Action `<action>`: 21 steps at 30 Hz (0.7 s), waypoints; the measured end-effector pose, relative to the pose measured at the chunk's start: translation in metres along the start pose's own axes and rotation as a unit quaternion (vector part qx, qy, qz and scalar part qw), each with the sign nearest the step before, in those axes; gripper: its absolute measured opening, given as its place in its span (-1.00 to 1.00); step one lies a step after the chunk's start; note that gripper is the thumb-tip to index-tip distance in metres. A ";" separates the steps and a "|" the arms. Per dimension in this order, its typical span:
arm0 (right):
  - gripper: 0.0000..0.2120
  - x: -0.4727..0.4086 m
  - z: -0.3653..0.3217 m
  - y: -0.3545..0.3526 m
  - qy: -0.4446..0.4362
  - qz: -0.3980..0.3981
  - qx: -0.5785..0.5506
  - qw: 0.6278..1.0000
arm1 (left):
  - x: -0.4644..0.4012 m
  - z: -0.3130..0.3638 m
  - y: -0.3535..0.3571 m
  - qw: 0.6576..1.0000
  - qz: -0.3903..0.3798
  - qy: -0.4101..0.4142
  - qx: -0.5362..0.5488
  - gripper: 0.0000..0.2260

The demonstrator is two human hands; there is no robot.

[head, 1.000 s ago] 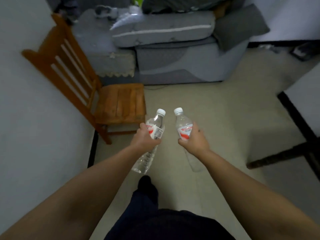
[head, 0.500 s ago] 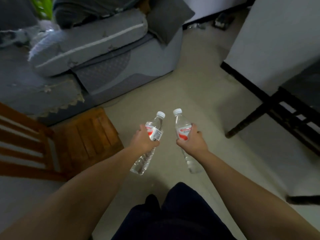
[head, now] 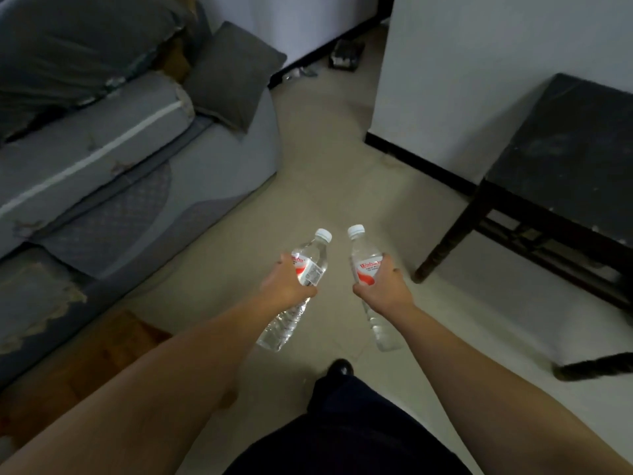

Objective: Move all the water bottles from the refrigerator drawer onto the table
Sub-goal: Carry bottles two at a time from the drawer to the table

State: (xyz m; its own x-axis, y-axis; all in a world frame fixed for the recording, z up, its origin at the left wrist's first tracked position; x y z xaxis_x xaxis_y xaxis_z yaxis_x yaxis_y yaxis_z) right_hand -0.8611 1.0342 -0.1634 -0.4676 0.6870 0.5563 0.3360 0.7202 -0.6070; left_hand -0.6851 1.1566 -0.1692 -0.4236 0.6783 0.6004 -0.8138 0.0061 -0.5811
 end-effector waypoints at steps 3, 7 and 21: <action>-0.27 -0.035 -0.013 -0.030 0.006 0.010 -0.005 1.000 | -0.041 0.036 -0.025 0.999 0.011 0.010 -0.034 -0.30; -0.33 -0.072 -0.025 -0.070 0.017 0.024 -0.016 0.999 | -0.083 0.079 -0.047 0.999 0.015 0.029 -0.029 -0.31; -0.31 -0.198 -0.029 -0.167 0.110 0.100 -0.077 0.986 | -0.267 0.199 -0.073 0.989 -0.088 0.094 -0.079 -0.23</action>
State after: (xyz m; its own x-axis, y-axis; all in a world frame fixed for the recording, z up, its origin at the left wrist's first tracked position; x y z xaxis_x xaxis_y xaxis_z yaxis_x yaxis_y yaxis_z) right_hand -0.8017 0.7806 -0.1555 -0.1962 0.8092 0.5538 0.5322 0.5622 -0.6330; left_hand -0.5921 0.8284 -0.1782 -0.1872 0.7806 0.5964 -0.7900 0.2412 -0.5637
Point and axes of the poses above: each hand's wrist, its own x-axis away from the middle knuckle, its own y-axis out of the palm, z = x × y, the point moved 6 cm from there along -x, towards the middle knuckle, and after that the axes turned 13 degrees about -z, right-handed, at the moved point
